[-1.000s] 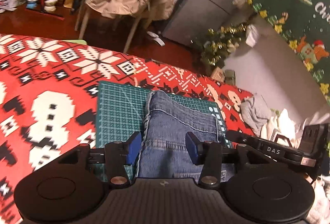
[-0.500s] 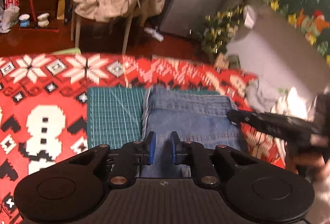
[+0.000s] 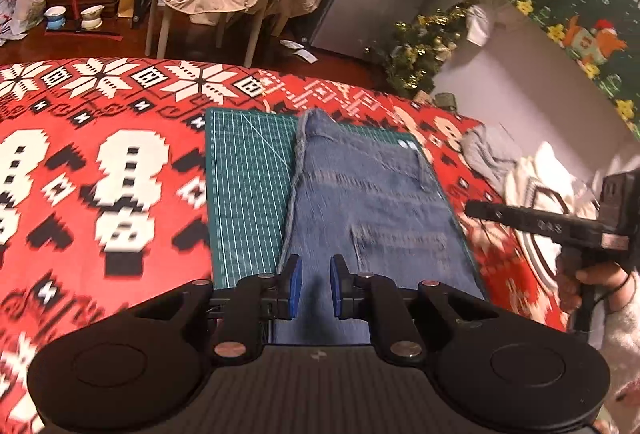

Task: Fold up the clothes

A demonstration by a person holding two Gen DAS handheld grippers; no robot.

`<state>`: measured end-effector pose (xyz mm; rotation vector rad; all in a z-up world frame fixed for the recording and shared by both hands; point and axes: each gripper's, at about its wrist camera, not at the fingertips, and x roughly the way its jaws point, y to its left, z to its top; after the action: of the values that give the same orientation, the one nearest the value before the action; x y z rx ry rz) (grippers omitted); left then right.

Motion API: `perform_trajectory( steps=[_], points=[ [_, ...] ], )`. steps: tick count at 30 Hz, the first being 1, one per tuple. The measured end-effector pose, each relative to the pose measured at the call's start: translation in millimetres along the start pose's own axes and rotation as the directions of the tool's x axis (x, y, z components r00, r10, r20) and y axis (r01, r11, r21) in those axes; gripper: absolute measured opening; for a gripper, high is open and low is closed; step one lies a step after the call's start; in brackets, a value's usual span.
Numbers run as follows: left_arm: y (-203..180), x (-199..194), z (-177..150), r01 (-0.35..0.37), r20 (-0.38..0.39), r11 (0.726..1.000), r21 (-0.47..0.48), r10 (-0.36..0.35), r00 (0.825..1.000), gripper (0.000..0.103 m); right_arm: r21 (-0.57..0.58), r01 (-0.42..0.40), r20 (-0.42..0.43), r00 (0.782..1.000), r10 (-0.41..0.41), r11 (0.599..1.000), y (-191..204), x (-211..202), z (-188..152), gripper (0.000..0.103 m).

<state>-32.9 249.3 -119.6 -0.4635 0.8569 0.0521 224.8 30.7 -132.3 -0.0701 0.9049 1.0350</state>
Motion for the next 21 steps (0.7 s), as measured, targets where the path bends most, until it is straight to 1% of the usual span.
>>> perform_trajectory(
  steps=[3,6,8,10,14,15,16,18,21],
  points=[
    [-6,-16,-17,0.017,-0.011,1.000,0.014,-0.017,1.000,0.013,0.015,-0.028,-0.042,0.999,0.029,0.999,9,-33,-33,0.029],
    [-9,-25,-33,0.027,-0.019,0.999,0.024,-0.026,0.999,0.013,0.052,-0.045,-0.057,0.997,0.048,0.998,16,-58,-67,0.031],
    [-10,-29,-44,0.030,-0.023,0.999,0.020,-0.030,0.999,0.015,0.091,-0.043,-0.070,0.996,0.049,0.995,17,-70,-88,0.032],
    [-10,-32,-54,0.035,-0.029,0.999,0.013,-0.035,0.999,0.016,0.130,-0.034,-0.078,0.996,0.044,0.991,18,-77,-104,0.032],
    [-10,-36,-69,0.046,-0.043,0.999,-0.001,-0.046,0.998,0.019,0.201,-0.045,-0.098,0.993,0.065,0.979,14,-79,-129,0.032],
    [-10,-36,-72,0.046,-0.048,0.999,0.003,-0.046,0.998,0.019,0.211,-0.042,-0.108,0.992,0.066,0.977,15,-77,-132,0.025],
    [-12,-36,-75,0.041,-0.052,0.999,0.013,-0.040,0.998,0.019,0.206,-0.033,-0.120,0.991,0.058,0.978,16,-75,-136,0.000],
    [-15,-38,-79,0.021,-0.056,0.999,0.042,-0.018,0.998,0.019,0.166,0.004,-0.125,0.992,0.017,0.986,21,-76,-138,0.001],
    [-12,-41,-84,0.000,-0.056,0.999,0.045,0.003,0.998,0.019,0.156,0.002,-0.106,0.994,0.015,0.988,25,-85,-136,0.001]
  ],
)
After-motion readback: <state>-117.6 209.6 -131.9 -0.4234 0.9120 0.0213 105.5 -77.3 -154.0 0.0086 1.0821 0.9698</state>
